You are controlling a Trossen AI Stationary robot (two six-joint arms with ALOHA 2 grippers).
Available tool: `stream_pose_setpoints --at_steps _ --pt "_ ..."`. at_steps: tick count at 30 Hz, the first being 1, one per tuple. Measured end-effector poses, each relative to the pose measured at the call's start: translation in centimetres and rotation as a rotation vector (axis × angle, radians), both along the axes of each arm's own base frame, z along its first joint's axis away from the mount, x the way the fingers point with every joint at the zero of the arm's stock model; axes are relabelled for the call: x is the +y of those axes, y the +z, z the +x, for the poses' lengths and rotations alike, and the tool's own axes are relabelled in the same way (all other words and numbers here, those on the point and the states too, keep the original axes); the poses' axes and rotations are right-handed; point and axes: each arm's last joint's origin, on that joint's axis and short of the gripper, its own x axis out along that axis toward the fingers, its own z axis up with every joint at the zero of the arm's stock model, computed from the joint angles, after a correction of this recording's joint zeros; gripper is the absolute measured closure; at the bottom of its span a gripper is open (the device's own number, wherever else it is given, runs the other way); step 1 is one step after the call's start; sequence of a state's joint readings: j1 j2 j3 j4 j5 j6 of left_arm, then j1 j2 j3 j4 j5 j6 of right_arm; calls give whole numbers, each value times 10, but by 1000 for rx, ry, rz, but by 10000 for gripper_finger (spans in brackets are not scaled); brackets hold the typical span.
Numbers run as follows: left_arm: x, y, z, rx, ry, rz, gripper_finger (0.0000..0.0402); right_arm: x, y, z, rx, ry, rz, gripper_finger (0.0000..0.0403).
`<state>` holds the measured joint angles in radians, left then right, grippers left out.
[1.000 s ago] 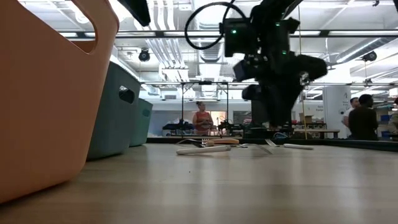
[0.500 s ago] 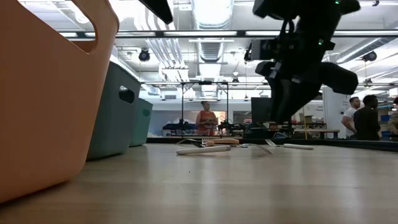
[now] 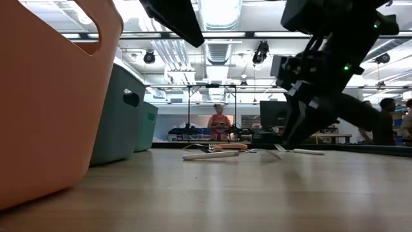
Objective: Sort silverware by color (type)
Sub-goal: Put the white fork into the orange bin
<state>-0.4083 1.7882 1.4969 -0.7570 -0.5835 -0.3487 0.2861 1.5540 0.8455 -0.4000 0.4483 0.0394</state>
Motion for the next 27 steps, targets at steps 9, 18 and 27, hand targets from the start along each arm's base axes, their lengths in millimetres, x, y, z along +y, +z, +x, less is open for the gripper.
stream_pose_setpoints --at_steps 9,18,27 --pt "4 0 2 -1 11 -1 315 6 -20 9 -28 28 -9 313" --pt "4 0 2 0 12 -1 315 6 -35 15 -42 -8 -97 313" --pt "5 -1 1 5 13 1 315 5 -30 14 -64 -22 -128 319"
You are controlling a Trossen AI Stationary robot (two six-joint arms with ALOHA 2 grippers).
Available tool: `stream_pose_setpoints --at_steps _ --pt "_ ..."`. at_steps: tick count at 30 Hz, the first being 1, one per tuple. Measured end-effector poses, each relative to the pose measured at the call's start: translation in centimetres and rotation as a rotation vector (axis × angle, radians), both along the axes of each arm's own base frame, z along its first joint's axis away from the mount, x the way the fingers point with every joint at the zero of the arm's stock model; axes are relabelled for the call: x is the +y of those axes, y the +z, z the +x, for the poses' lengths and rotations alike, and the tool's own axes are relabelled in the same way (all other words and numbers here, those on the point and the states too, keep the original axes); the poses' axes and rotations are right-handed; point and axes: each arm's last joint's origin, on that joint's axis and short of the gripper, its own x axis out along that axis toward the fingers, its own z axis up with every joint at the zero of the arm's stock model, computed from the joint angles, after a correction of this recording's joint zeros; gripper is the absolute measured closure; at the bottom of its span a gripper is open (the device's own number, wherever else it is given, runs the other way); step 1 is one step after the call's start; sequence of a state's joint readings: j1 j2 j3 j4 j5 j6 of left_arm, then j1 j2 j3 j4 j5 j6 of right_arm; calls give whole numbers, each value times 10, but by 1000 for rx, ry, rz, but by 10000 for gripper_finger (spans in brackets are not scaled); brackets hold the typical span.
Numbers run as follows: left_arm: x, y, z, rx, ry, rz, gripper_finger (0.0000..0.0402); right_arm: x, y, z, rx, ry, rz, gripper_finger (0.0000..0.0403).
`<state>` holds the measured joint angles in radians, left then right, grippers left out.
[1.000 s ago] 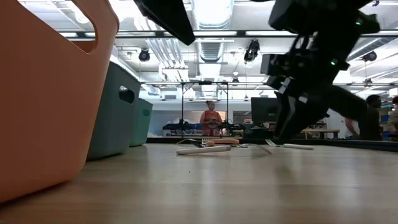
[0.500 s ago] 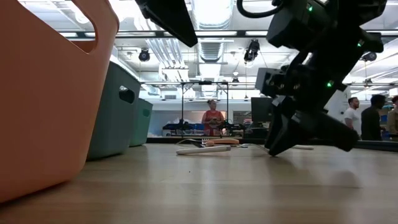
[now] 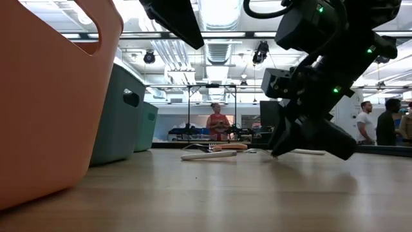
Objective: Sort silverware by color (type)
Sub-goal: Put the white fork into the orange bin
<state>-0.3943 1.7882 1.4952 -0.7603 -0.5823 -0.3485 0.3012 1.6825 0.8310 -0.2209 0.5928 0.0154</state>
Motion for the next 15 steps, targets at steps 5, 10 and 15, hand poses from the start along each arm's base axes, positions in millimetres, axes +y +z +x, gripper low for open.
stream_pose_setpoints --at_steps 5,10,15 --pt "0 0 0 2 0 1 316 -1 2 1 -18 -3 -43 321" --pt "0 0 0 2 0 1 316 0 2 2 -31 -9 -26 321" --pt "0 0 0 3 1 1 316 0 2 2 -41 -15 -21 321"
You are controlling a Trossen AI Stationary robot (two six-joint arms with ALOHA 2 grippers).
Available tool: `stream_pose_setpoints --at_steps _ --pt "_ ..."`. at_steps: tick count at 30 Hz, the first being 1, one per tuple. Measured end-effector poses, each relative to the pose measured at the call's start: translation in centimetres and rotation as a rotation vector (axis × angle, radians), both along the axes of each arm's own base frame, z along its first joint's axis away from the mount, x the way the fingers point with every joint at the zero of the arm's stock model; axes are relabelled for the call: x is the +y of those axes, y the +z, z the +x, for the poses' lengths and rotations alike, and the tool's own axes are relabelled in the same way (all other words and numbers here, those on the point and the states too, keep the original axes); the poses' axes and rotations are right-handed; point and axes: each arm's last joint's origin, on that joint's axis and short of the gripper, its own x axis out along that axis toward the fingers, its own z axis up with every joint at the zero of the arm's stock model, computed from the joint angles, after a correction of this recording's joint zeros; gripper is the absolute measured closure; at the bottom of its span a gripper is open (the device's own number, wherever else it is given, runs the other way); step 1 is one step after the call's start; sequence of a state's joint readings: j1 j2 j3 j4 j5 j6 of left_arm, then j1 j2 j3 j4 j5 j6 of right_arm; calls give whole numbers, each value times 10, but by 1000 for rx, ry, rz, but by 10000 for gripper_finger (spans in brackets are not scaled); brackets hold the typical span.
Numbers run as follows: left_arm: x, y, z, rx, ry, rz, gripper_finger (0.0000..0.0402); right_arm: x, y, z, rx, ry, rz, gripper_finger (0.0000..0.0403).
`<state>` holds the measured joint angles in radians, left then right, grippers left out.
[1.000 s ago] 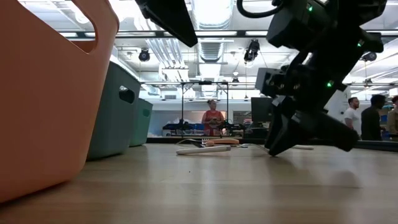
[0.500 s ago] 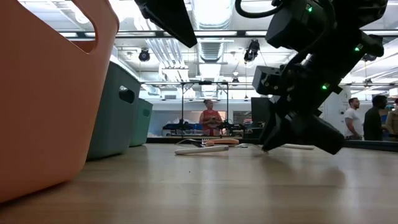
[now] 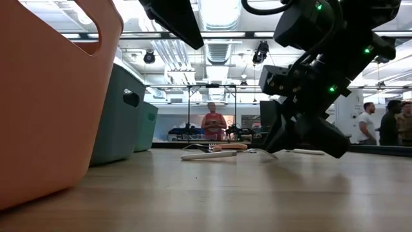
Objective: Sort silverware by color (type)
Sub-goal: Put the white fork into the orange bin
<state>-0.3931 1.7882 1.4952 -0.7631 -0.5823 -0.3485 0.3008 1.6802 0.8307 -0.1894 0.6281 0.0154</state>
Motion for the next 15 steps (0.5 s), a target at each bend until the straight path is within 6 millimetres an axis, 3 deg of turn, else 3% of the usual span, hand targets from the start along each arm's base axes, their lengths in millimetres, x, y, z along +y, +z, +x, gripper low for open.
stream_pose_setpoints --at_steps 15 --pt "2 0 0 0 5 0 316 0 -16 4 -10 -24 -45 321"
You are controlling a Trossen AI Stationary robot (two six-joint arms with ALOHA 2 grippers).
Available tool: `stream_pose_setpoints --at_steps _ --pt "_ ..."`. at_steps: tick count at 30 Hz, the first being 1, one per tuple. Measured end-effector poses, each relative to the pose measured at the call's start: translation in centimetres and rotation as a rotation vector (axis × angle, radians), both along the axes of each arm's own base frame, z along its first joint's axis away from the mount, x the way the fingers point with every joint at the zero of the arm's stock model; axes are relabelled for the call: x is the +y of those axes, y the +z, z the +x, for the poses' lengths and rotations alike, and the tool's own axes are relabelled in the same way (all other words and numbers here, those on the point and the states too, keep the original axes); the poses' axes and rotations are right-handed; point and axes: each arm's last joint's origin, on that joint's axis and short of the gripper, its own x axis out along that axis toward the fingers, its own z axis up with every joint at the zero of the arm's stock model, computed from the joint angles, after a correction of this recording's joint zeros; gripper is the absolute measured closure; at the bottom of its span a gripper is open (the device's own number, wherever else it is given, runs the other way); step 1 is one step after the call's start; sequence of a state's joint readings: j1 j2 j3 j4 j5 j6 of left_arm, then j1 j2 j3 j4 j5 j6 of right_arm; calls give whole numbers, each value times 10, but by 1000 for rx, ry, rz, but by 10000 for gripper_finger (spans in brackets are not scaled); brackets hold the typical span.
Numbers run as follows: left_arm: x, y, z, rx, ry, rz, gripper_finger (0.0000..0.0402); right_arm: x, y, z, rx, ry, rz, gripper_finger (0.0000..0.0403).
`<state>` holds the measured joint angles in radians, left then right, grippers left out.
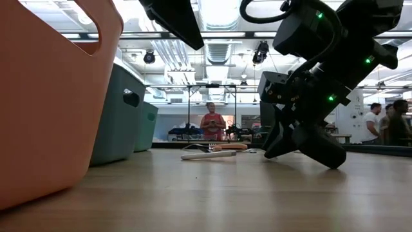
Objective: Sort silverware by color (type)
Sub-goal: Put the white fork into the orange bin
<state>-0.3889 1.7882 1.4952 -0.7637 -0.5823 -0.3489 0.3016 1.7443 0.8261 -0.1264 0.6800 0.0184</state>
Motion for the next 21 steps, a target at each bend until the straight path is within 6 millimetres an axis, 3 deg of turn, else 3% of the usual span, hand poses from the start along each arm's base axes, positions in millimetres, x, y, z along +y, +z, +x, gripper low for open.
stream_pose_setpoints --at_steps 11,21 --pt "1 -4 0 7 5 1 316 -5 0 4 -48 -35 -20 321" --pt "1 -4 0 2 6 -1 316 -32 -8 6 -105 -108 111 322"
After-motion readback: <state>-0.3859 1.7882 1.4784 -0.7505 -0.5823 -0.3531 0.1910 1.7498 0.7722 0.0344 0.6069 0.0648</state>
